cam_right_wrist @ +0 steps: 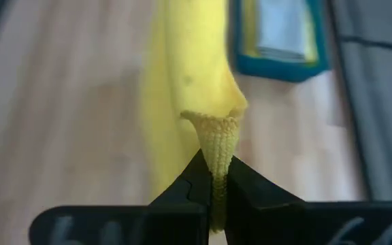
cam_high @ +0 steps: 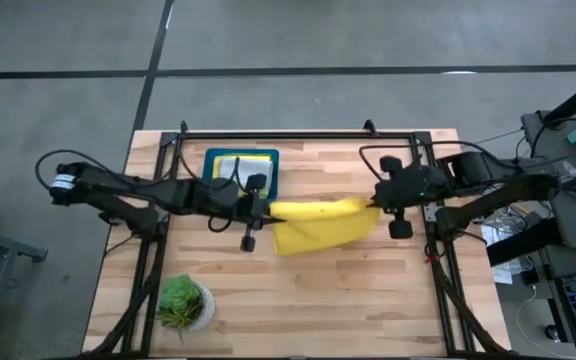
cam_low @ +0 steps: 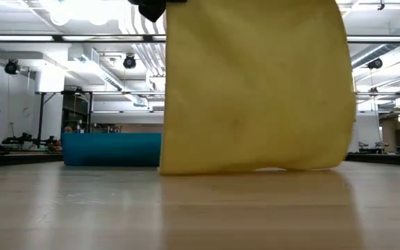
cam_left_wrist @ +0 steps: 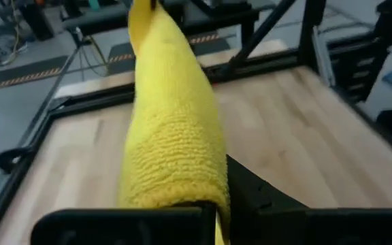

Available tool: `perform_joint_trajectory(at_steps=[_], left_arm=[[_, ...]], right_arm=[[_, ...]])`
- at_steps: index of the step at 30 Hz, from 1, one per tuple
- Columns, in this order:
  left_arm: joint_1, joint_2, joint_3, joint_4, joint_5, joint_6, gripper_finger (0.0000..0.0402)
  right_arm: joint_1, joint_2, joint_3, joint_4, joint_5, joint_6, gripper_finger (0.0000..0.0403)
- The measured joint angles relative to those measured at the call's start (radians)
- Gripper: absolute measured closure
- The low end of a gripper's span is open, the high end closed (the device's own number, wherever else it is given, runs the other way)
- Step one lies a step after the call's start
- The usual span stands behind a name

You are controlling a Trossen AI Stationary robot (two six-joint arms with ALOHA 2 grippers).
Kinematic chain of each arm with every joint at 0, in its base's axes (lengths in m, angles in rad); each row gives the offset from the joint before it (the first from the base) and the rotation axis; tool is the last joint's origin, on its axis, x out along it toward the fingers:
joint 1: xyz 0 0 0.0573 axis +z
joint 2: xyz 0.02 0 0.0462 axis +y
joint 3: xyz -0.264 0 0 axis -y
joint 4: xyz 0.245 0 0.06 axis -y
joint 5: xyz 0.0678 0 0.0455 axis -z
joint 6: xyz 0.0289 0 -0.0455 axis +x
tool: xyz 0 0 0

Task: Fold microfiber towels
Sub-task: Fold the yellow microfiber towel

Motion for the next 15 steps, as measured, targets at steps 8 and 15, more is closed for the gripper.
perform_joint_trajectory(at_steps=[8,15], left_arm=[[0.159,-0.006,0.029,-0.035,0.002,0.107,0.0402],[0.235,-0.024,0.094,-0.031,0.003,0.142,0.0401]], right_arm=[[-0.027,-0.015,0.027,0.016,0.249,-0.145,0.0394],[-0.043,-0.016,0.084,0.015,0.415,-0.209,0.0394]])
